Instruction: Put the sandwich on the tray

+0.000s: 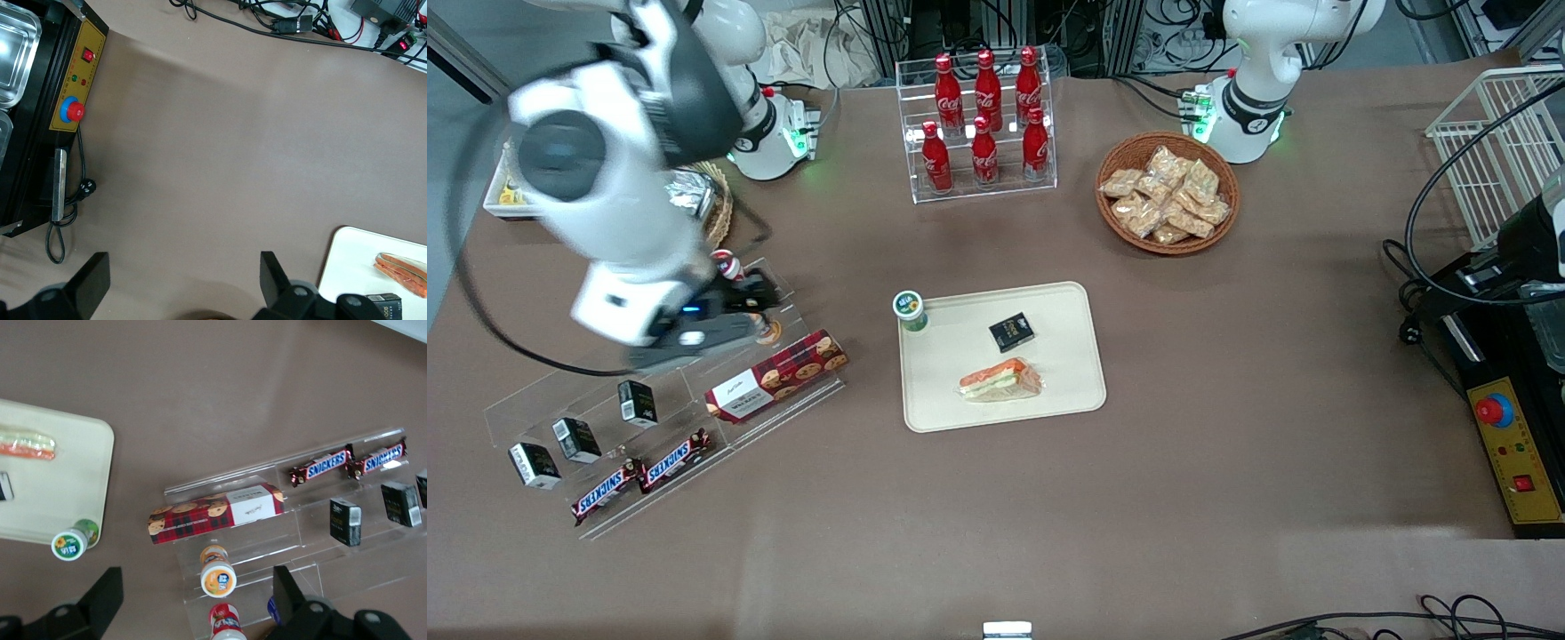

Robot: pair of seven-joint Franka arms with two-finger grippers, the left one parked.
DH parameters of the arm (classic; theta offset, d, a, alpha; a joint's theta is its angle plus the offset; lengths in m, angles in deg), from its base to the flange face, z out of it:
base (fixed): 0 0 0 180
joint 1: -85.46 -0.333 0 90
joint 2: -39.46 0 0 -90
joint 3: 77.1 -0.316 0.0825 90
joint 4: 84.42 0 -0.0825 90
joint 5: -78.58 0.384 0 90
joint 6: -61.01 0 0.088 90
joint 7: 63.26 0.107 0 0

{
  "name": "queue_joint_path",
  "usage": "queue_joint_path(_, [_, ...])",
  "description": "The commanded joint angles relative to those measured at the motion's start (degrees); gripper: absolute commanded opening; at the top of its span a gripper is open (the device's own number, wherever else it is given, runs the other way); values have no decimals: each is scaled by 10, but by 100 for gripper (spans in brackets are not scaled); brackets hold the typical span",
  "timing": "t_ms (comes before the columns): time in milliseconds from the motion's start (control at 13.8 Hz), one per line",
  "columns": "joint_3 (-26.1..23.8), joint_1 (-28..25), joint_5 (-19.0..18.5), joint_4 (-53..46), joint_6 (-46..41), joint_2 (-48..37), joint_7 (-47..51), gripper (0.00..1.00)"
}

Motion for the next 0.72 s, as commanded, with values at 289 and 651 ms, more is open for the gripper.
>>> queue_joint_path(289, [-4, 133, 79, 56, 33, -69, 10, 100])
queue_joint_path(651, [8, 146, 97, 136, 83, -125, 6, 100])
